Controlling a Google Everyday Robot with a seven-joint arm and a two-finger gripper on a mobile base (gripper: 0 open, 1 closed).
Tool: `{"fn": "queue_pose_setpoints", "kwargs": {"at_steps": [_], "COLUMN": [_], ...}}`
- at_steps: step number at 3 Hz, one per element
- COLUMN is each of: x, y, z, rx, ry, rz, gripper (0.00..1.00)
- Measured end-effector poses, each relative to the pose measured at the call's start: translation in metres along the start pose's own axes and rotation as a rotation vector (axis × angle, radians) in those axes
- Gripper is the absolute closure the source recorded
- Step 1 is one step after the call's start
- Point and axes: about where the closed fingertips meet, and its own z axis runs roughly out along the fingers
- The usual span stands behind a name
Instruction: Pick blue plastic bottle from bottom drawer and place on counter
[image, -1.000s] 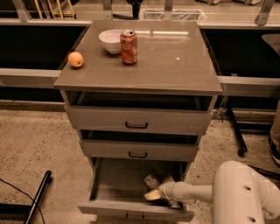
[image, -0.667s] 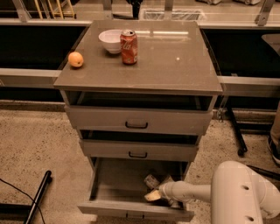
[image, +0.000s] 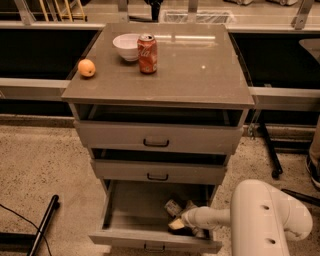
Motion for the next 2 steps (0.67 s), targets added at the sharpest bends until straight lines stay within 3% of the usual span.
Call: {"fn": "queue_pose_setpoints", "kwargs": {"at_steps": [2], "x": [0.0071], "y": [-0.0018], "z": [0.0064], "rx": [-0.014], "ry": [0.004], "rz": [-0.027], "gripper": [0.30]}}
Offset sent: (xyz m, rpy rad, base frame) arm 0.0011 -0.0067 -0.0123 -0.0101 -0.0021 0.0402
